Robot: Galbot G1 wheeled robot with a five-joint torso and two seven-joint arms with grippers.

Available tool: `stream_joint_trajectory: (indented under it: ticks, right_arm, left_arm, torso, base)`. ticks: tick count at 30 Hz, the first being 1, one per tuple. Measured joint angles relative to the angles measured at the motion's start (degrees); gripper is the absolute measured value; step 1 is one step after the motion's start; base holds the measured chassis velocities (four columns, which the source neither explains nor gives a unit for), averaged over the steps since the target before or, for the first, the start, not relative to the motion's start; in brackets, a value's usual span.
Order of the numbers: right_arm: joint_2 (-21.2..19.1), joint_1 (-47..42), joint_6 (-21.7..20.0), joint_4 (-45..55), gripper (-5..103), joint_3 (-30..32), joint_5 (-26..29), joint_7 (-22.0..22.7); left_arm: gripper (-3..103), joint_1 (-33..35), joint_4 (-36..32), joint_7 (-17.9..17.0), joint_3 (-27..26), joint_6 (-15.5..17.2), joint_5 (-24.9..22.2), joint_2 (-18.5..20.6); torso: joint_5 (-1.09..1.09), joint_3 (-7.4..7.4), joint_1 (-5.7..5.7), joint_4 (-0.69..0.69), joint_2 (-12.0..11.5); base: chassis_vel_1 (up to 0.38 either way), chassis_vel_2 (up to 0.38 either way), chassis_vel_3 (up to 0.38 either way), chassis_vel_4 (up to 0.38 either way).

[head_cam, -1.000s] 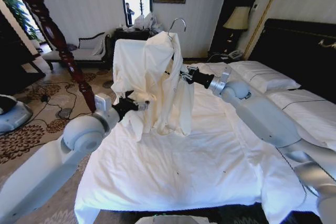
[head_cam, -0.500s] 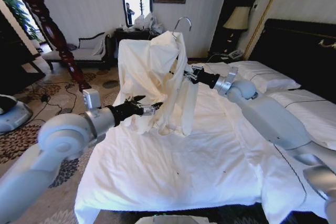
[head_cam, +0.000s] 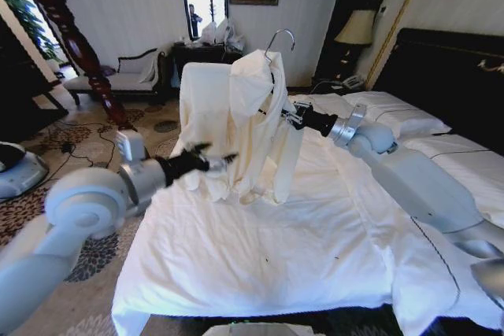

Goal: Pick up the clothes from the bed and hang them on the clothes hanger.

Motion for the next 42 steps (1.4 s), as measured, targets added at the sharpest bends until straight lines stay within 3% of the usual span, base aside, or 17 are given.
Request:
stream_joint_trajectory:
  ticks: [3,13,19,23,28,30,33,37,42]
  right_arm:
    - [-0.4,-1.3,0.0,1.5,19,-0.1,-1.9,0.8]
    - [0.0,-1.9,0.0,4.7,19,-0.7,-3.7,1.2]
    - [-0.8,-2.2,0.8,5.1,19,-0.5,-3.6,0.6]
    - [-2.0,-2.8,3.0,3.6,19,-0.4,-9.0,-1.9]
    - [-2.1,-2.9,5.5,0.8,19,-0.2,-13.3,-5.3]
    - [-1.9,-2.9,7.0,-1.5,19,0.3,-14.8,-7.5]
    - [-2.1,-2.7,7.8,-2.8,19,0.5,-14.9,-8.7]
    - [-2.8,-2.4,9.5,-4.4,19,0.9,-13.1,-13.9]
    - [-2.6,-1.8,10.8,-6.0,19,1.5,-11.9,-20.9]
  left_arm:
    - [100,1.8,0.1,1.6,0.4,-1.5,12.9,3.1]
    - [100,3.8,1.8,1.8,2.4,-1.3,26.2,3.2]
    - [100,3.4,2.6,3.0,0.1,-2.9,25.5,3.4]
    - [100,2.2,4.7,9.3,-1.8,-8.7,23.3,5.9]
    - [100,2.0,4.7,13.3,-2.1,-12.0,17.9,6.9]
    - [100,2.4,5.4,16.5,-2.2,-13.3,16.0,7.7]
    - [100,2.7,7.0,18.8,-2.3,-13.9,15.8,8.8]
    - [100,2.3,10.6,23.6,-0.7,-15.7,17.4,12.1]
    - [100,1.9,12.8,26.3,1.8,-16.9,19.6,13.5]
  torso:
    - [-0.02,0.00,0.00,0.04,0.0]
    - [-0.02,0.00,0.01,0.03,0.0]
    - [-0.02,0.00,0.01,0.03,0.0]
    - [0.00,0.00,0.00,0.01,0.0]
    - [0.00,0.00,0.00,0.02,0.0]
    - [0.00,0.00,0.00,0.01,0.0]
    - [0.00,0.00,0.01,0.02,0.0]
    - [-0.01,0.00,0.00,0.02,0.0]
    - [-0.01,0.00,0.01,0.02,0.0]
  base:
    - [0.000,0.000,0.000,0.000]
    - [0.000,0.000,0.000,0.000]
    - [0.000,0.000,0.000,0.000]
    - [0.000,0.000,0.000,0.000]
    - [0.000,0.000,0.000,0.000]
    - [0.000,0.000,0.000,0.000]
    - [0.000,0.000,0.000,0.000]
    - [0.000,0.000,0.000,0.000]
    - [0.000,0.000,0.000,0.000]
